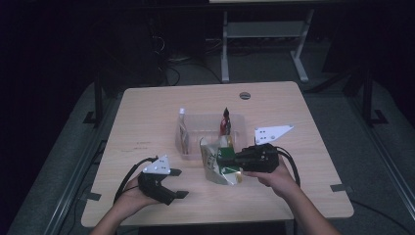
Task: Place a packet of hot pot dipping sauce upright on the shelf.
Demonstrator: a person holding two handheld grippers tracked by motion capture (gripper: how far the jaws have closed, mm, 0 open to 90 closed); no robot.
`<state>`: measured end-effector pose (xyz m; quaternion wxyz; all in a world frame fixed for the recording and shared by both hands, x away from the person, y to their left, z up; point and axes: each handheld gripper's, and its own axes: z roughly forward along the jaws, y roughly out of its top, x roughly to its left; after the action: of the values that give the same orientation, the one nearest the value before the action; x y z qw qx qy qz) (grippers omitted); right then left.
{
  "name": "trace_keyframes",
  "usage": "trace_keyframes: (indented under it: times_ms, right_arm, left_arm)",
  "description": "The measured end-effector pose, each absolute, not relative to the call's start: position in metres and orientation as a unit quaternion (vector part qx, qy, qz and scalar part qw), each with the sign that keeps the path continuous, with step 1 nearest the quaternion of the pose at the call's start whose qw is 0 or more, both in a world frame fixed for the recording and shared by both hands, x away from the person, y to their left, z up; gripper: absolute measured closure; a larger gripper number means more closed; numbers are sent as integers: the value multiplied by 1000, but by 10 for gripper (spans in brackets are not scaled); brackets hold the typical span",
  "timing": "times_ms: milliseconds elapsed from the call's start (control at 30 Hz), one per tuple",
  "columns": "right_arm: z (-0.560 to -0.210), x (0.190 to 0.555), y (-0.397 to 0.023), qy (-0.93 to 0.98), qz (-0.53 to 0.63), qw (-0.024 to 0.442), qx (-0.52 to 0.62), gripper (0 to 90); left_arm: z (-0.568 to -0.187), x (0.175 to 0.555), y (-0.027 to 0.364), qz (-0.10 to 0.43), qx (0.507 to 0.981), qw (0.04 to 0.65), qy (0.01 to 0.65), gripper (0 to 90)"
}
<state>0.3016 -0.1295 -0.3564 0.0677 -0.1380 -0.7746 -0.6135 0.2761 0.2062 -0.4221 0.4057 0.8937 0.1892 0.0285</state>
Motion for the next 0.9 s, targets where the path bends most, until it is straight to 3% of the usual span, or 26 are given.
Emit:
trace_keyframes:
  times_ms: [900]
  right_arm:
    - [-331, 354, -117, -770, -616, 13, -167, 900]
  left_arm:
    - [-429, 277, 202, 21, 900, 395, 183, 190]
